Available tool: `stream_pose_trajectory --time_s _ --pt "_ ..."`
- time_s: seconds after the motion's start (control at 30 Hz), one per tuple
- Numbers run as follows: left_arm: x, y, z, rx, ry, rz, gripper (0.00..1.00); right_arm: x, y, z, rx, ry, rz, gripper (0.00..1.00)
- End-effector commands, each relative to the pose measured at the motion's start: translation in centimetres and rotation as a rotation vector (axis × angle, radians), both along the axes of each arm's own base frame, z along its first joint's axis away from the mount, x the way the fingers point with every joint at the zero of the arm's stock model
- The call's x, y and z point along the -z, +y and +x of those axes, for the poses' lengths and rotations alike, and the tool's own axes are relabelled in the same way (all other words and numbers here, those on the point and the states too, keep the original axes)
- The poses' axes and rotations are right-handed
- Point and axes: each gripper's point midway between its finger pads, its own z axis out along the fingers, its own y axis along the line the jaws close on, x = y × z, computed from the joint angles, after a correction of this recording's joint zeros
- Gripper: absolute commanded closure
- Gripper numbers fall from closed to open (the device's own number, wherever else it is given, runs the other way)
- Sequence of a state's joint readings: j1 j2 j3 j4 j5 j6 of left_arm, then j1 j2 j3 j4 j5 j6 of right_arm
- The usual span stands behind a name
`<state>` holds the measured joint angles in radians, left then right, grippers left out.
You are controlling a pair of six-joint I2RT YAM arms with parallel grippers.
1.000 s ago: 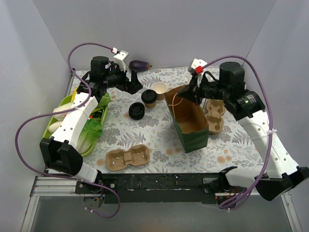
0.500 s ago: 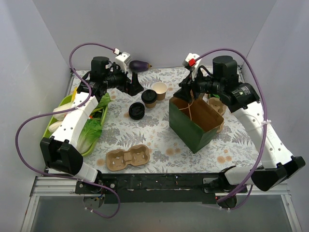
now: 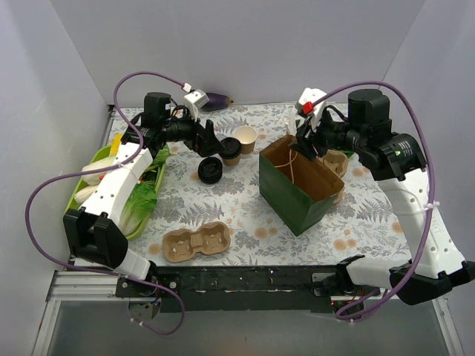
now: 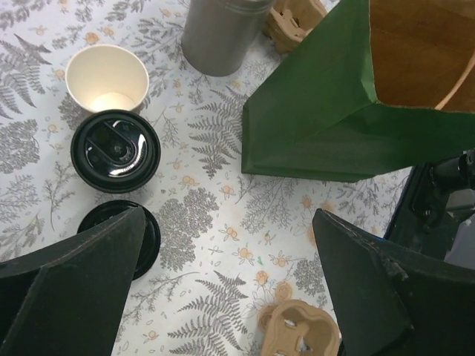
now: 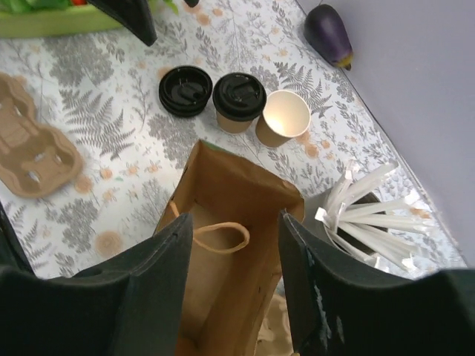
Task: Pack the takeout coffee
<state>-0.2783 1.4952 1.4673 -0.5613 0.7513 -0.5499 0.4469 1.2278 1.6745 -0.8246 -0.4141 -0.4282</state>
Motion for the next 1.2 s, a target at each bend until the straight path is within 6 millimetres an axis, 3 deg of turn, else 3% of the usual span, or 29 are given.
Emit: stream_pose_trajectory --time_s 0.0,0.1,0.37,0.43,0.6,0.7,1.1,1.17 --pt "0.5 -0.4 -1.3 0.052 0.022 -0.007 0.02 0.5 -1.8 -2.2 -0.124 -0.099 -0.178 0.45" --pt "0.5 -0.5 -0.9 0.053 0.028 -0.011 0.02 0.9 -2.5 -2.8 -0.174 -0.171 -0.249 0.47" --pt "1.2 -1.1 -1.3 0.074 0.073 -0.049 0.02 0.4 -4.8 -2.0 0.019 -0.164 -0.249 0.38" --pt "1.4 -1.2 -1.2 0.077 0.079 -0.051 0.02 1.1 -5.4 -2.2 0.083 -0.110 -0.223 0.36" --pt "1.0 -1.4 -0.9 0.084 0.074 -0.057 0.02 6.5 -6.2 -3.2 0.142 0.030 -0.219 0.36" --pt "1.0 -1.4 -1.0 0.085 0.078 -0.060 0.02 7.8 -7.7 -2.4 0.216 0.080 -0.212 0.36" --pt "1.0 -1.2 -1.5 0.080 0.082 -0.057 0.02 8.3 -10.2 -0.1 0.278 0.180 -0.150 0.40" --pt "0.8 -1.2 -1.5 0.083 0.074 -0.055 0.02 7.2 -10.1 -0.2 0.258 0.179 -0.133 0.42"
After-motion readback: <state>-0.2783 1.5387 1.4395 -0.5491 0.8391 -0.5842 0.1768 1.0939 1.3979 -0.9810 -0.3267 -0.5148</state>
